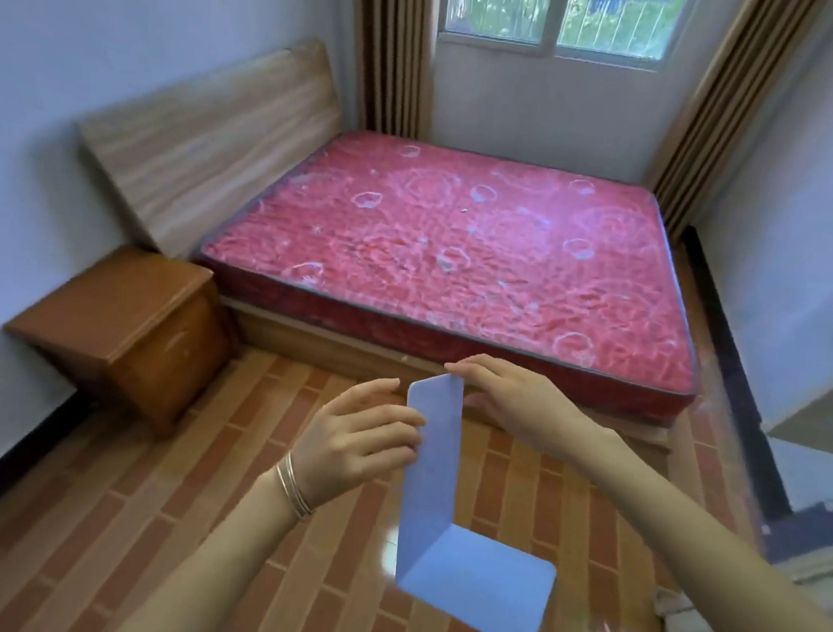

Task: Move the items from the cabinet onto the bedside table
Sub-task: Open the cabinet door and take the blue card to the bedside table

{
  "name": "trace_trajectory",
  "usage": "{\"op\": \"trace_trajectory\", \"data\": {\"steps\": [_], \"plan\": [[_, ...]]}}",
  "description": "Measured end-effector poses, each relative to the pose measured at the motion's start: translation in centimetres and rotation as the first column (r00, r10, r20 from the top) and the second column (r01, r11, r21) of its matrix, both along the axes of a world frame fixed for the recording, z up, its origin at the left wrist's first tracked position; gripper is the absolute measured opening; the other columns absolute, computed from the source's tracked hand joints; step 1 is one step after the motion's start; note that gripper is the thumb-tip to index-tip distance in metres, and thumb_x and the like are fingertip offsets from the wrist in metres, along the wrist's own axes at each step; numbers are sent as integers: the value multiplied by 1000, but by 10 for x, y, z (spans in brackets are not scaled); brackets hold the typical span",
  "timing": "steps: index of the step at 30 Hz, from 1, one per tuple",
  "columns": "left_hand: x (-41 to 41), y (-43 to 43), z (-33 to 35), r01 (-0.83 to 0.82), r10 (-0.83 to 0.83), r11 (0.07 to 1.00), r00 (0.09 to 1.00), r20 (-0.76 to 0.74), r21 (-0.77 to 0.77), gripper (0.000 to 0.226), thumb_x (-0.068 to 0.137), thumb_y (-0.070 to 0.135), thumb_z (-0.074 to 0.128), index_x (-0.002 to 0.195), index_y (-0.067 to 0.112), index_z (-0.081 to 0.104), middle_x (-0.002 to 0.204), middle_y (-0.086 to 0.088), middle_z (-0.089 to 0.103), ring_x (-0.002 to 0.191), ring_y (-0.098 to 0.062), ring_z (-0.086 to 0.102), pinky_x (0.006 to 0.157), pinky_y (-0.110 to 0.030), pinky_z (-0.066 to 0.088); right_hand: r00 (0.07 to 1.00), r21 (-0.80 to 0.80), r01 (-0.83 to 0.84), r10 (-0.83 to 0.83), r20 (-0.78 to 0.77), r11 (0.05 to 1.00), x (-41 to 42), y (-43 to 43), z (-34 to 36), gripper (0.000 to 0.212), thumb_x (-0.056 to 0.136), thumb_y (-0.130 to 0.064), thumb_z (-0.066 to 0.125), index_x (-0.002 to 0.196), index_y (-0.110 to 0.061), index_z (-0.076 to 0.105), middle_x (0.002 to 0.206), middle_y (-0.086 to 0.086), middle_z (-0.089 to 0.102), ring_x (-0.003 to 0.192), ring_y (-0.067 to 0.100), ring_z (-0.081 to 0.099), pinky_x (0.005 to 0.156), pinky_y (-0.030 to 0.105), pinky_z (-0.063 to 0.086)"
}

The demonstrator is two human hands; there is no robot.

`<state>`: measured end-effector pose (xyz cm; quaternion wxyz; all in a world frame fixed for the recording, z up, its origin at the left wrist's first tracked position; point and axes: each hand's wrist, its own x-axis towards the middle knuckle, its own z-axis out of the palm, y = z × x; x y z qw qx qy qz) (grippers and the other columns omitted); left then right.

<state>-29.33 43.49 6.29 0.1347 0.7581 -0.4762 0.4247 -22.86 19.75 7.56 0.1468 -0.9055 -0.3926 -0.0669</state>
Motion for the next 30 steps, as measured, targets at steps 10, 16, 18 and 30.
{"op": "trace_trajectory", "data": {"steps": [10,16,18,30], "plan": [[-7,177,-31,-167,182,977,976,-121,130,17,83,2,64,69,12,63,98,-4,70,106,-21,60,88,-34,48,992,-95,-40,29,-119,995,26,172,4,8,87,-28,59,91,-20,60,95,-8,59,79,22,58,60,37,47],[-11,241,-24,-453,415,891,846,-334,-41,15,80,4,67,94,10,69,104,-6,66,103,-22,59,88,-32,48,996,-66,-67,71,56,996,34,251,-1,11,80,-21,68,75,-19,58,80,-5,58,52,27,53,41,31,37],[-7,258,-22,-523,453,851,784,-425,-58,18,84,16,66,100,9,66,104,-5,64,99,-20,58,85,-29,48,996,-91,-78,82,47,993,41,273,0,9,84,-25,64,78,-19,60,83,-6,59,55,29,54,43,32,39],[71,341,-35,-796,392,606,323,-861,-23,10,80,16,67,90,16,68,88,4,68,81,-12,61,72,-27,48,946,-83,-260,236,-223,962,144,394,-12,8,87,-29,59,89,-23,64,97,-13,63,87,14,59,69,36,50]]}}
